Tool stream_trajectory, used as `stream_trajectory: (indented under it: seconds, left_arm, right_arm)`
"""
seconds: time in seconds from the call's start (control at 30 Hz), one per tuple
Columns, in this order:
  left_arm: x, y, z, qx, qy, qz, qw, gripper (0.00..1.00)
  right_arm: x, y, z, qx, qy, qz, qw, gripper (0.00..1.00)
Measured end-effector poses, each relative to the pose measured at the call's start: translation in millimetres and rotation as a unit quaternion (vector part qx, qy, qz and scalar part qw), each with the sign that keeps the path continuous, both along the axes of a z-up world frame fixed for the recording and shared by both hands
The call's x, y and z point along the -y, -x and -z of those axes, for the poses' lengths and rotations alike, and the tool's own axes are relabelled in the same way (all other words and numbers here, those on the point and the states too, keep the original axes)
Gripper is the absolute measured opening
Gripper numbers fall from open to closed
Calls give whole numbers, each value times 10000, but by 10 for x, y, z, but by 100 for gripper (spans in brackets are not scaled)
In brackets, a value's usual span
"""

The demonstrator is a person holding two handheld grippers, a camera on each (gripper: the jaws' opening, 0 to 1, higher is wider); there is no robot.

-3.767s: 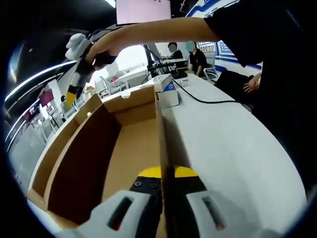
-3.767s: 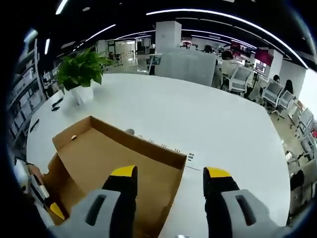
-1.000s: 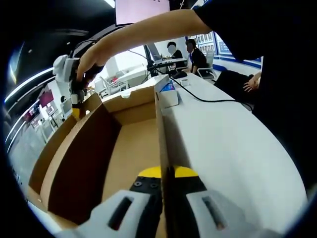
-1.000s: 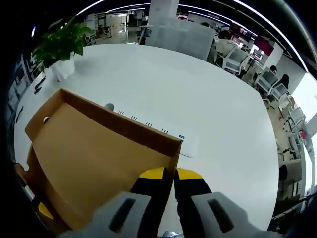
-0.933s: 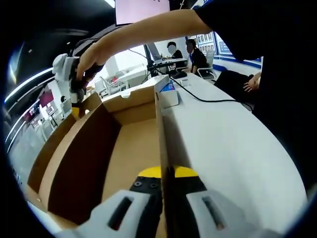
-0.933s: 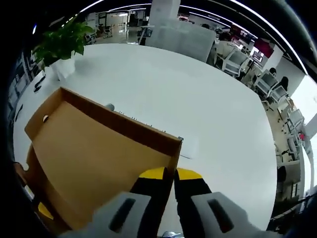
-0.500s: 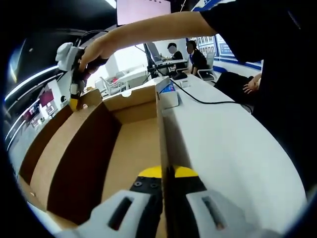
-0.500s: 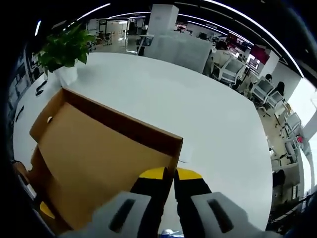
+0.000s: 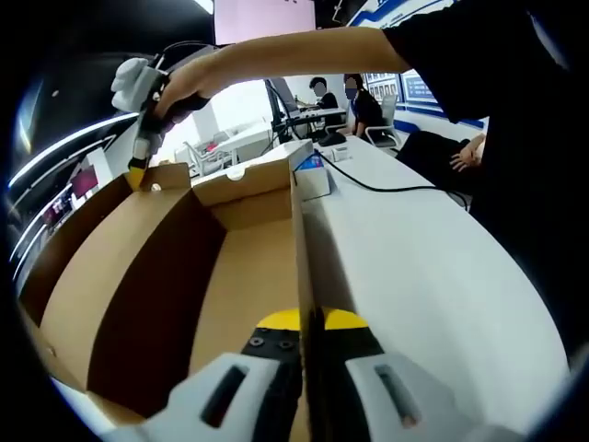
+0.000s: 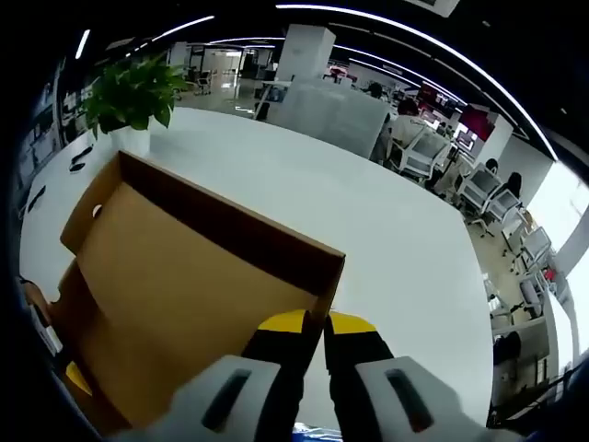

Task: Operate the shoe box by opening the lid, removing the specified soft item, and placing it in the target area until the item is outside and the box remains undamaged.

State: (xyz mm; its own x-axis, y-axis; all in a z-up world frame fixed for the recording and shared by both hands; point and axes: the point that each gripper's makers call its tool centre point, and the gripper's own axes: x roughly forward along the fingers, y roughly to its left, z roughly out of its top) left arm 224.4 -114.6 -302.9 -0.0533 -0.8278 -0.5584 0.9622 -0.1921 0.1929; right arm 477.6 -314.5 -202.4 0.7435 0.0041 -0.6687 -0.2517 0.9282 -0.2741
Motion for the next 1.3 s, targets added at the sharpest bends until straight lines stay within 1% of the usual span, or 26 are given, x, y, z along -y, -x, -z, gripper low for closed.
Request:
stream_trajectory:
  seconds: [0.07, 0.13, 0.27, 0.33, 0.37, 0.57, 0.63, 0.7, 0.77, 0.87, 0.97, 1.0, 1.13, 1.2, 1.23, 1.27, 1.3]
  left_arm:
    - [6, -24, 4, -49, -15, -12, 10000, 3]
    - [9, -37, 8, -105, -37, -33, 9999, 3]
    - [15, -56, 14, -144, -51, -50, 9999, 3]
    - [21, -70, 14, -143, -51, -79, 9999, 3]
    - [23, -73, 15, -159, -55, -97, 9998, 3]
    - [28, -76, 21, -140, -71, -110, 9998, 3]
    - [35, -78, 28, -168, -113, -130, 9997, 3]
    - [36, -82, 34, -178, -147, -138, 9996, 3]
    - [35, -84, 39, -198, -179, -164, 9995, 3]
    - [32, -80, 41, -129, -160, -138, 9997, 3]
    - [39, -97, 37, -191, -162, -182, 9995, 3]
    - [38, -95, 37, -203, -159, -187, 9995, 3]
    - [36, -91, 37, -143, -138, -190, 9996, 3]
    - [39, -98, 35, -84, -110, -193, 9997, 3]
    - [42, -103, 33, -49, -91, -209, 9997, 3]
    - [44, -108, 34, 6, -76, -241, 9997, 3]
    - [43, -105, 35, 4, -82, -241, 9997, 3]
  right_arm:
    - [-13, 18, -17, 71, 53, -33, 10000, 5]
    - [-8, 8, -31, 124, 14, -39, 9999, 5]
    - [2, 8, -59, 192, -120, -49, 9997, 5]
    - [-26, 0, -111, 364, -284, -93, 9989, 5]
    - [-15, 14, -113, 346, -251, -93, 9990, 5]
    - [-21, 53, -173, 487, -291, -140, 9983, 5]
    - [-28, 74, -190, 524, -303, -160, 9980, 5]
    - [-52, 97, -220, 638, -360, -190, 9971, 5]
    - [-44, 94, -221, 651, -343, -192, 9971, 5]
    - [-47, 99, -233, 692, -371, -193, 9967, 5]
    - [-81, 107, -277, 855, -471, -217, 9950, 4]
    - [-83, 114, -280, 888, -424, -227, 9949, 4]
    - [-90, 134, -316, 1102, -364, -249, 9929, 4]
    - [-103, 151, -365, 1246, -475, -291, 9906, 4]
    - [-123, 147, -403, 1373, -606, -308, 9882, 4]
    - [-107, 173, -418, 1407, -723, -217, 9872, 4]
    - [-102, 194, -427, 1364, -639, -240, 9883, 4]
